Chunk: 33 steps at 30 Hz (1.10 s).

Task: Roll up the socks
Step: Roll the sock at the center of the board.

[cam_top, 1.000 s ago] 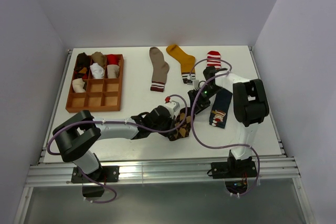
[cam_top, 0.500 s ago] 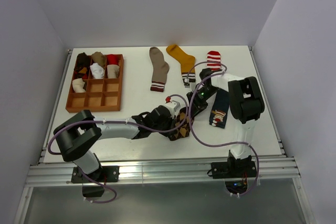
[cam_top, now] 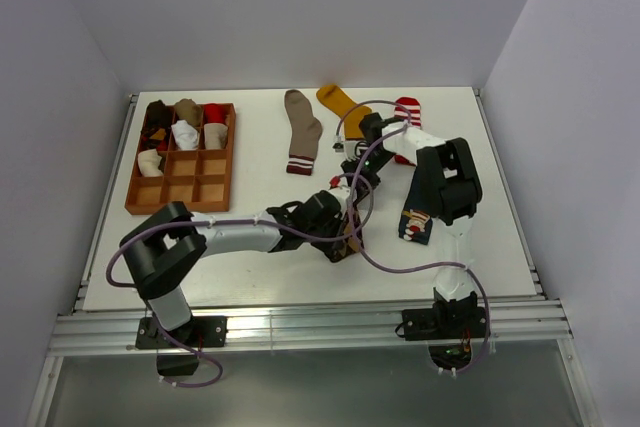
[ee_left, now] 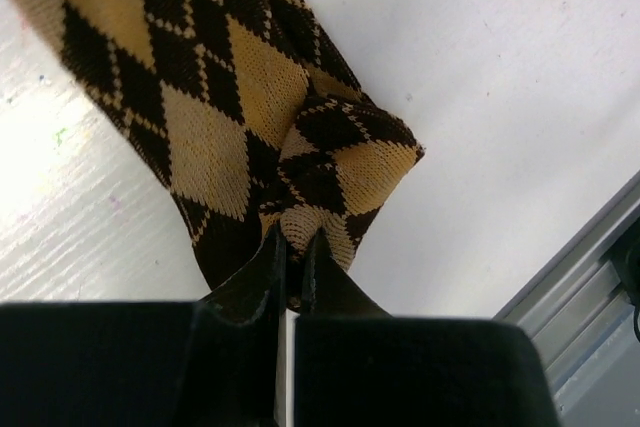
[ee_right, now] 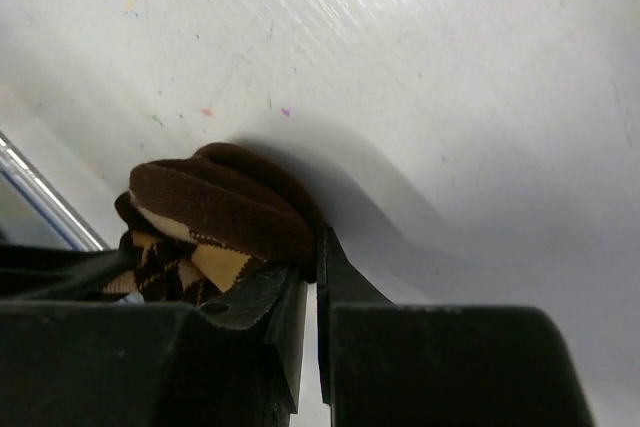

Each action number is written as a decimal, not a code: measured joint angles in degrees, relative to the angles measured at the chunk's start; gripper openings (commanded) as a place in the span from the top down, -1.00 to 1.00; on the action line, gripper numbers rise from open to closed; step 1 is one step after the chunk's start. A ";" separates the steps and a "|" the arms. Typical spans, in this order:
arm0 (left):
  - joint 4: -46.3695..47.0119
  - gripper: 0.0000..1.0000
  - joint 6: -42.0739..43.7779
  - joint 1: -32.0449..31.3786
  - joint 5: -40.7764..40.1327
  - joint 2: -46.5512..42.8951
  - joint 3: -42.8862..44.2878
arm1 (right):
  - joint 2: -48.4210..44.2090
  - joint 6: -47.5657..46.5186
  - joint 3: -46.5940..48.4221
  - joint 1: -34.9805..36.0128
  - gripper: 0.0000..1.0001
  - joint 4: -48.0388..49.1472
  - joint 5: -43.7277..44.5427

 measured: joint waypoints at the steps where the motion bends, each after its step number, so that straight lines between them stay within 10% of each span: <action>1: -1.14 0.99 0.24 0.00 0.04 0.83 1.33 | 0.39 -0.22 0.61 0.50 0.81 0.02 0.55; 13: -11.58 0.99 -3.65 4.68 9.94 8.50 12.59 | 1.51 -2.60 3.08 3.74 0.67 0.39 2.86; 21: -13.62 0.99 -8.46 8.57 20.92 11.54 14.23 | -0.87 -2.19 1.07 3.74 -0.05 4.46 2.21; 33: -14.67 0.99 -16.28 10.45 29.40 13.77 14.08 | -6.60 1.60 -4.15 -0.79 -0.21 14.86 2.80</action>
